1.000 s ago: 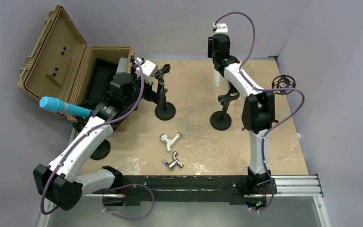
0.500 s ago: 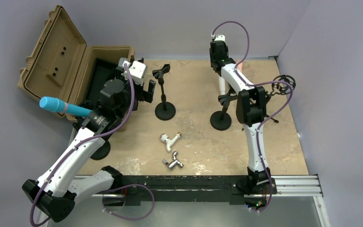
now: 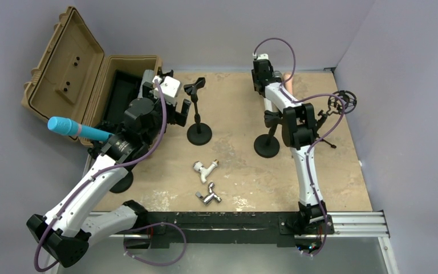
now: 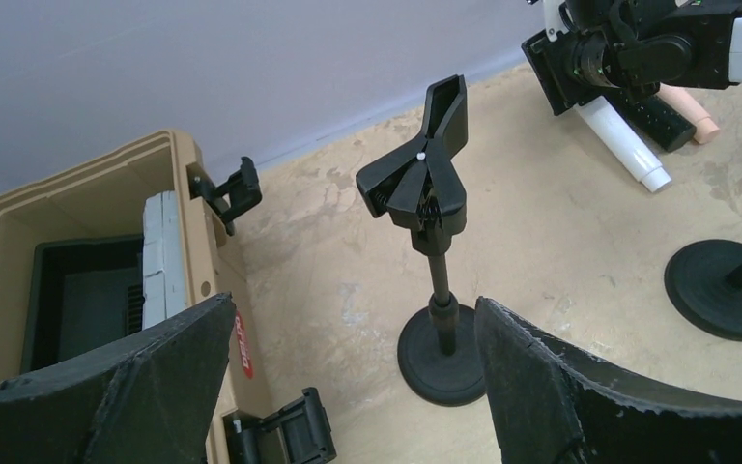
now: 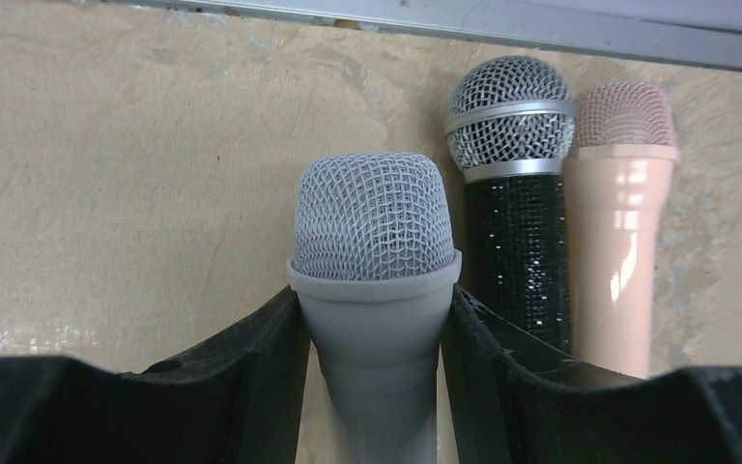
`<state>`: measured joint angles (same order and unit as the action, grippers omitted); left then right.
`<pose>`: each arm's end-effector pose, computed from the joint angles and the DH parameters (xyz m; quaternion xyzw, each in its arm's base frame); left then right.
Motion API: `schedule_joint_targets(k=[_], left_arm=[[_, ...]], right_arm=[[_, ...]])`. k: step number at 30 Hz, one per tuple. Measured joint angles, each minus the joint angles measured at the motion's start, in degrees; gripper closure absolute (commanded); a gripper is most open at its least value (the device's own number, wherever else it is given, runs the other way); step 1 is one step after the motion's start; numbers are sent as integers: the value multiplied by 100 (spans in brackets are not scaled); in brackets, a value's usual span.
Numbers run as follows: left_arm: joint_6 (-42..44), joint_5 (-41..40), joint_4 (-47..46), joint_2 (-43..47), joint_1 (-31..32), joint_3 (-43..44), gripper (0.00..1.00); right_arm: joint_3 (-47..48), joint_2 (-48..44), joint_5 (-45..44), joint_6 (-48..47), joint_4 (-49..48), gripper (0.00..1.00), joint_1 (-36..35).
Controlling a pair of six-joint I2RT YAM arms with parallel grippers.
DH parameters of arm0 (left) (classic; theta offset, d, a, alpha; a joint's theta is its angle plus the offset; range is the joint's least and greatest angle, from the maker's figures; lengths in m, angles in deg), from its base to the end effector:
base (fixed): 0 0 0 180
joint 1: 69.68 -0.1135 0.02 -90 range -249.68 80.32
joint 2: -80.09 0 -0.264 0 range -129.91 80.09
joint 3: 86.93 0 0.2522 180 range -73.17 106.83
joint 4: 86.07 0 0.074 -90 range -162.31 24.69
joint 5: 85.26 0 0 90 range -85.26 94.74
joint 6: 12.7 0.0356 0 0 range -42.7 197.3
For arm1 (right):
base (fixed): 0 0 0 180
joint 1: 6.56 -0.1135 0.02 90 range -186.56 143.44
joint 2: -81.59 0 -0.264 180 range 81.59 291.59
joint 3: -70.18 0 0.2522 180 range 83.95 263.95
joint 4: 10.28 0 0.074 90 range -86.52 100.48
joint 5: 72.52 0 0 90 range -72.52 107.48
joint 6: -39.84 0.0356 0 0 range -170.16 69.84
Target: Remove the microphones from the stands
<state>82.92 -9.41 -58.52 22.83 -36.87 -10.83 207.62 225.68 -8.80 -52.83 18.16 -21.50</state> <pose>0.1923 -0.1136 0.4006 0.1721 0.7374 -0.0611 0.6503 0.5558 0.1320 0.1782 -0.0287 0.8700 -0.1526 0.4680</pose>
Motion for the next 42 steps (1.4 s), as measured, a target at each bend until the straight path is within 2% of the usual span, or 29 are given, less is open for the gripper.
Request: schedule_joint_targets(k=[4, 8, 12, 20, 26, 30, 33, 36, 39, 42], left_arm=[[0, -57, -7, 2, 9, -68, 9], [-2, -66, -76, 11, 33, -125, 9], [0, -68, -87, 11, 59, -131, 9], [0, -92, -87, 59, 72, -133, 8], [-7, -175, -87, 146, 74, -133, 8], [-61, -273, -87, 251, 74, -133, 8], [-103, -323, -90, 363, 74, -133, 8], [-160, -376, -96, 452, 74, -133, 8], [-197, -413, -116, 487, 74, -133, 8], [-212, -413, -131, 490, 74, -133, 8]], right_arm=[[-24, 107, 160, 4, -4, 47, 33], [-13, 107, 195, 4, -103, 32, 59], [63, 107, 197, -2, -50, 25, 74], [350, -225, 234, 98, 299, 23, 72], [107, -1589, 654, 603, 428, 24, -9], [-839, -3051, 1759, 1294, -155, 26, -146], [-2061, -4203, 2920, 2068, -1099, 24, -282], [-3392, -5062, 4087, 3012, -2426, 17, -479], [-4385, -5351, 4896, 3882, -3587, 15, -793], [-4791, -5163, 5403, 4489, -4140, 15, -1237]])
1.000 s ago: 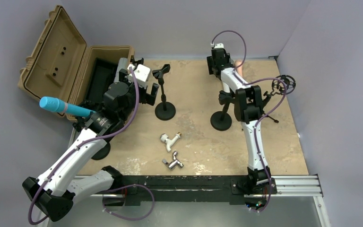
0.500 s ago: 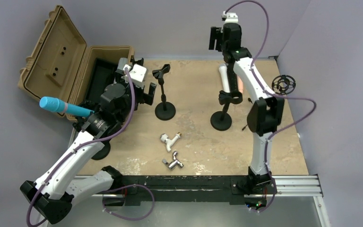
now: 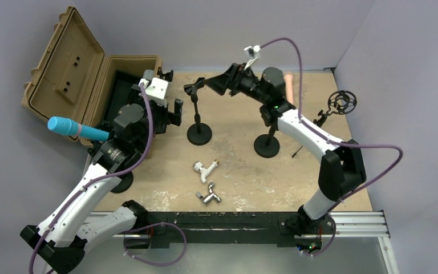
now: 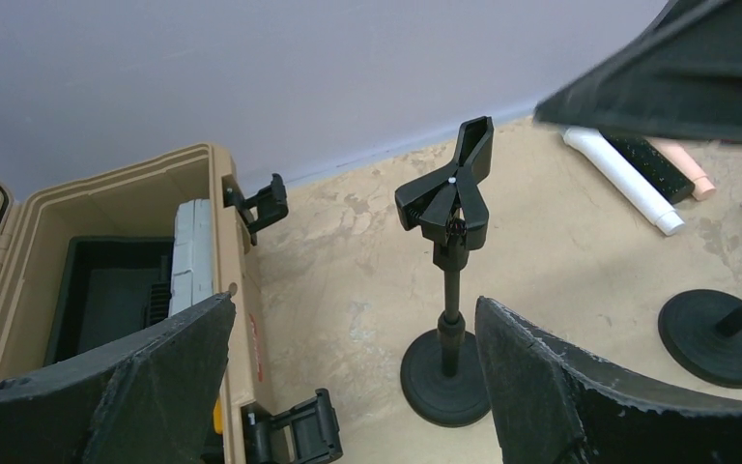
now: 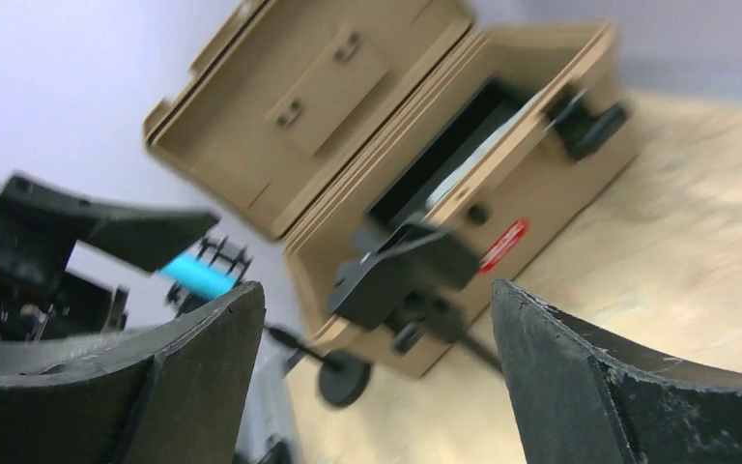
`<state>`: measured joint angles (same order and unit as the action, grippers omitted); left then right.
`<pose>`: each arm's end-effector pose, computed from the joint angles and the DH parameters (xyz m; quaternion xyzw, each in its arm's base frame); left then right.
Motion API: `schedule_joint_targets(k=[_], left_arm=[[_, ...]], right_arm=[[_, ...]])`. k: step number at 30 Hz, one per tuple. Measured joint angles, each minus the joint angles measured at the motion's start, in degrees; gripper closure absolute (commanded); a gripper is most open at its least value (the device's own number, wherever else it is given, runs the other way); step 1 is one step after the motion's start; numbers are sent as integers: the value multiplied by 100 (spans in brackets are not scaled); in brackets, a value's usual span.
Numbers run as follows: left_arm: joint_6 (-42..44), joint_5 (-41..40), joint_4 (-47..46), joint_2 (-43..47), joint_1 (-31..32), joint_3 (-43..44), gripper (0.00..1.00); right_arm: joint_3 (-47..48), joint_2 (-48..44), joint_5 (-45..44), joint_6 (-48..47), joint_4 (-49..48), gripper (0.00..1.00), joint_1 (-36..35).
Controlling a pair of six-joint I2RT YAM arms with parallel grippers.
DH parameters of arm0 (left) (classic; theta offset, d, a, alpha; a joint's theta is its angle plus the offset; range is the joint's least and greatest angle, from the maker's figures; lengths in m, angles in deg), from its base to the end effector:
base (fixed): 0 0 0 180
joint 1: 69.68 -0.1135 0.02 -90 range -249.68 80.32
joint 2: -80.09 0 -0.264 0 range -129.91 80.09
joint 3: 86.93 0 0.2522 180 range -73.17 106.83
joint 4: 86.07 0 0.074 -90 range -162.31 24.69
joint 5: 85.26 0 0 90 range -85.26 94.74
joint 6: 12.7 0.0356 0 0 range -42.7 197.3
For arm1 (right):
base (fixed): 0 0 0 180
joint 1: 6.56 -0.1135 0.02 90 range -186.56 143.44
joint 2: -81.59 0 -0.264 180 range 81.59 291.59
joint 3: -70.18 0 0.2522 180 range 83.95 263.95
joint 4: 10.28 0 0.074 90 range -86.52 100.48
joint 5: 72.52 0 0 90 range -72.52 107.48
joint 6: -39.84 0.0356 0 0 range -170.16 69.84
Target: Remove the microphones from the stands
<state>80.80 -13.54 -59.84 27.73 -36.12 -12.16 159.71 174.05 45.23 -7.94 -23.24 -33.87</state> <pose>0.1724 -0.1010 0.4115 0.1262 0.7181 -0.0629 0.6815 0.3363 0.1923 0.3827 -0.1012 0.6424 0.5507 0.5232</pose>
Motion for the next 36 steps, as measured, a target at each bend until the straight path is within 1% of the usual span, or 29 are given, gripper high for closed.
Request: schedule_joint_targets(k=[5, 7, 16, 21, 25, 29, 36], left_arm=[[-50, 2, 0, 0, 0, 0, 9], [-92, 2, 0, 2, 0, 0, 9], [-146, 9, 0, 74, 0, 0, 9], [-144, 7, 2, 105, 0, 0, 9], [-144, 7, 2, 118, 0, 0, 9], [-144, 7, 2, 120, 0, 0, 9], [-144, 7, 2, 120, 0, 0, 9]], right_arm=[[-367, 251, 280, 634, -424, 15, -560], [-452, 251, 284, 804, -549, 16, -638], [-485, 450, 162, 1558, -1095, 28, -645], [-485, 699, 7, 1823, -1099, 29, -645], [-472, 787, -57, 1952, -1108, 32, -645], [-385, 879, -122, 2052, -1163, 40, -645], [-245, 999, -125, 2168, -1209, 41, -647]])
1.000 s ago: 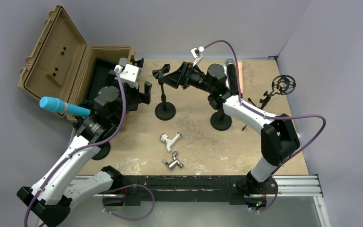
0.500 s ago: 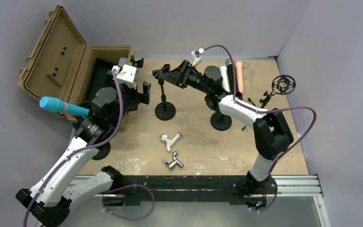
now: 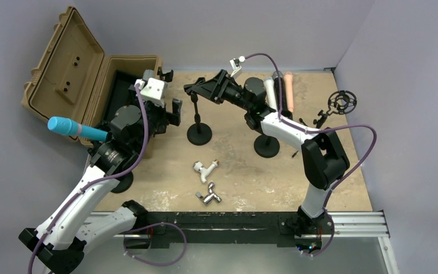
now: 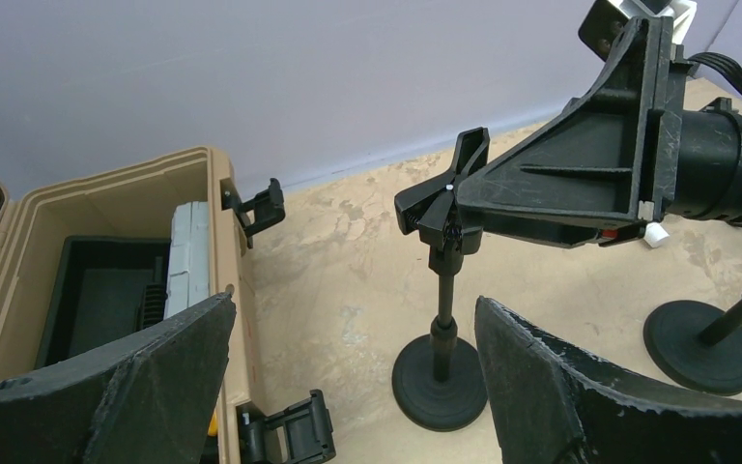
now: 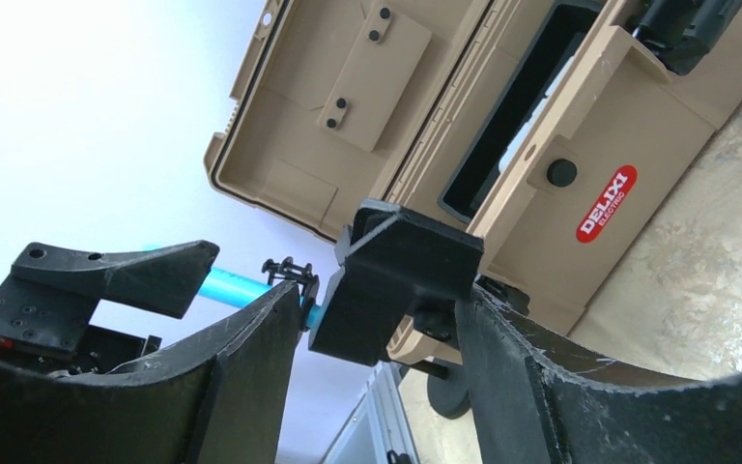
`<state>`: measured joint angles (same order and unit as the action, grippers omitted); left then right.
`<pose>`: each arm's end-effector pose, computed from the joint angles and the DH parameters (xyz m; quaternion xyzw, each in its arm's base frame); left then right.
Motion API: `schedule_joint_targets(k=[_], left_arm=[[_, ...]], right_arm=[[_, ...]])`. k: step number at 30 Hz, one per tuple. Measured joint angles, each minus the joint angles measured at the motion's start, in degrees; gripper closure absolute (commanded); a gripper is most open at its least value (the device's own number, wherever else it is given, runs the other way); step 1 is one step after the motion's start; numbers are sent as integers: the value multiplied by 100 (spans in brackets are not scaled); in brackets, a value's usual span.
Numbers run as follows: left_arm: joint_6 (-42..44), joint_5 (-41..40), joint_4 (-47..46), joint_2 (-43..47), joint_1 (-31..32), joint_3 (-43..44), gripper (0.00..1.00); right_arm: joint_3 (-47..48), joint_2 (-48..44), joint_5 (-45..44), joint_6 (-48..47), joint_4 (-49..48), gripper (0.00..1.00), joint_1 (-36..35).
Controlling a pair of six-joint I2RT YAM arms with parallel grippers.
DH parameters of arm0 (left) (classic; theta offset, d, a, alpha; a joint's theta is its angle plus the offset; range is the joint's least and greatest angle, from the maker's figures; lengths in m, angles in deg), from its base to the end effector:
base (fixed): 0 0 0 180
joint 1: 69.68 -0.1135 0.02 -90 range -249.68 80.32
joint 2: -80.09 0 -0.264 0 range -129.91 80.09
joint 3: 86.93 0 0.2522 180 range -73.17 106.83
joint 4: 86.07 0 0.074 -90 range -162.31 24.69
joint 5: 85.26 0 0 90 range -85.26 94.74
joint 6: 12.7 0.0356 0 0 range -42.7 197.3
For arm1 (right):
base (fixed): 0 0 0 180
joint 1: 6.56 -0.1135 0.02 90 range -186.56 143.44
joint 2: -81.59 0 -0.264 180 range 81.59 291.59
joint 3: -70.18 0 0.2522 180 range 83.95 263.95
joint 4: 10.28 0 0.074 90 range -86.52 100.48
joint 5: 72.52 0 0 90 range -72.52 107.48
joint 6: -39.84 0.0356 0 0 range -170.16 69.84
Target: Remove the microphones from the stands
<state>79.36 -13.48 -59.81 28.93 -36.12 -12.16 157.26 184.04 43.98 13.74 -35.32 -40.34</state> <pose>0.1672 -0.0975 0.4152 0.1143 0.7134 -0.0749 0.6873 0.3440 0.2492 0.3222 -0.0060 0.6518 0.6573 0.3783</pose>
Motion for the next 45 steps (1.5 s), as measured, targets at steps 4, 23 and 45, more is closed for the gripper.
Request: schedule_joint_targets(k=[4, 23, 45], left_arm=[[0, 0, 0, 0, 0, 0, 9], [-17, 2, 0, -4, 0, 0, 9], [-98, 35, 68, -162, 0, 2, 10]], right_arm=[[127, 74, -2, 20, -26, 42, -9], [-713, 90, -614, -136, -723, 68, -162], [-876, 122, -791, -640, -426, 72, -190]])
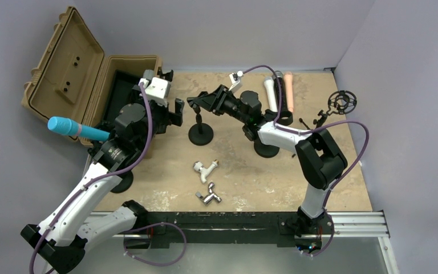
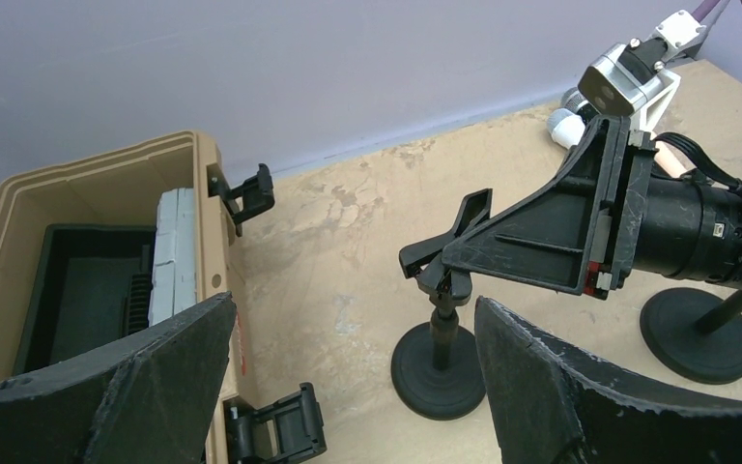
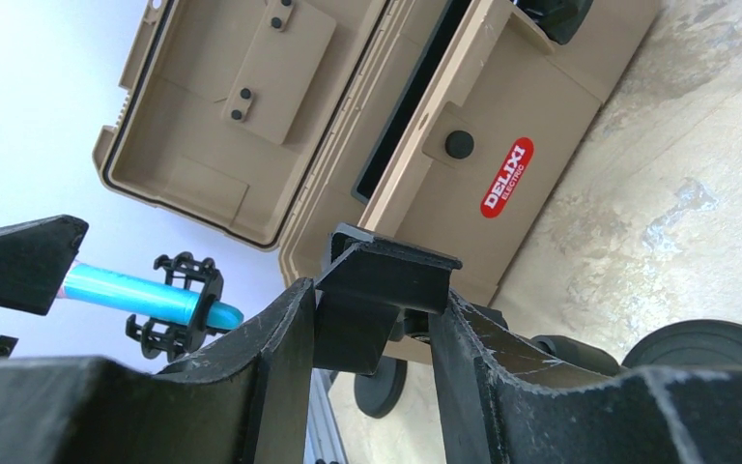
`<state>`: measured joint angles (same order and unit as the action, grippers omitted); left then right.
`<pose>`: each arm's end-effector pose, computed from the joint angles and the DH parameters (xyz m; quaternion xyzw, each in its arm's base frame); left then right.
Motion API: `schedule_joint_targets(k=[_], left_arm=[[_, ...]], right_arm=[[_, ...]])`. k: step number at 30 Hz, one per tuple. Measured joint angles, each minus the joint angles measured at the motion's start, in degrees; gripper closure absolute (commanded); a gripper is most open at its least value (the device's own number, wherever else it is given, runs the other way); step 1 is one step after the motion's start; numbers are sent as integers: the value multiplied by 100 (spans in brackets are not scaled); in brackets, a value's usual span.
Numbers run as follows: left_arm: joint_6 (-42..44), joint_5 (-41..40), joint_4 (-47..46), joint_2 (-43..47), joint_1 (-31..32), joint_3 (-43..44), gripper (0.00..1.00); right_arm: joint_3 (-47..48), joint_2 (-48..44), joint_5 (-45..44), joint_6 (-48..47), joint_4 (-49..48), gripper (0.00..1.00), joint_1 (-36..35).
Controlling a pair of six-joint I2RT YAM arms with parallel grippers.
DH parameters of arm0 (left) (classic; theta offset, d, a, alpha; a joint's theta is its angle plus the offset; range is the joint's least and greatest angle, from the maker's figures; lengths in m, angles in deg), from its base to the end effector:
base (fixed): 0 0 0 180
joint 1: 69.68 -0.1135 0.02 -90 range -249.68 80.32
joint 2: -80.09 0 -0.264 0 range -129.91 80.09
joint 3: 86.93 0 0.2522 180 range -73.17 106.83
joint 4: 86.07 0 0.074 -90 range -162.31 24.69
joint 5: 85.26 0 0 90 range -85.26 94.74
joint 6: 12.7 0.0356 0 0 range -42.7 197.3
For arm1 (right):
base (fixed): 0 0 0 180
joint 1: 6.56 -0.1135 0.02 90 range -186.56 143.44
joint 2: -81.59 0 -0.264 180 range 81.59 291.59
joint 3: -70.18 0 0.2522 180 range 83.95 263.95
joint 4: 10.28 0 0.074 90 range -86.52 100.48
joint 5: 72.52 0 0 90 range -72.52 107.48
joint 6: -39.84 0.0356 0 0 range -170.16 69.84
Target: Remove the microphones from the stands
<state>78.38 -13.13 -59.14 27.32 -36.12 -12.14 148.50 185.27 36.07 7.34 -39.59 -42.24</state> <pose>0.1740 -0.1023 0.4090 0.1164 0.7261 -0.0769 0.6733 0.3328 0.2529 0.2694 0.0115 0.6835 0.5998 0.4157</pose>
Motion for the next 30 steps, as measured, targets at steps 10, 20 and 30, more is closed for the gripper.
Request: schedule_joint_targets(k=[10, 20, 30], left_arm=[[0, 7, 4, 0, 0, 0, 9], [0, 9, 24, 0, 0, 0, 10], [-61, 17, 24, 0, 0, 0, 9]], right_arm=[[39, -7, -118, -247, 227, 71, -33], [-118, 20, -136, -420, 354, 72, -22], [17, -264, -197, -951, 1130, 72, -22]])
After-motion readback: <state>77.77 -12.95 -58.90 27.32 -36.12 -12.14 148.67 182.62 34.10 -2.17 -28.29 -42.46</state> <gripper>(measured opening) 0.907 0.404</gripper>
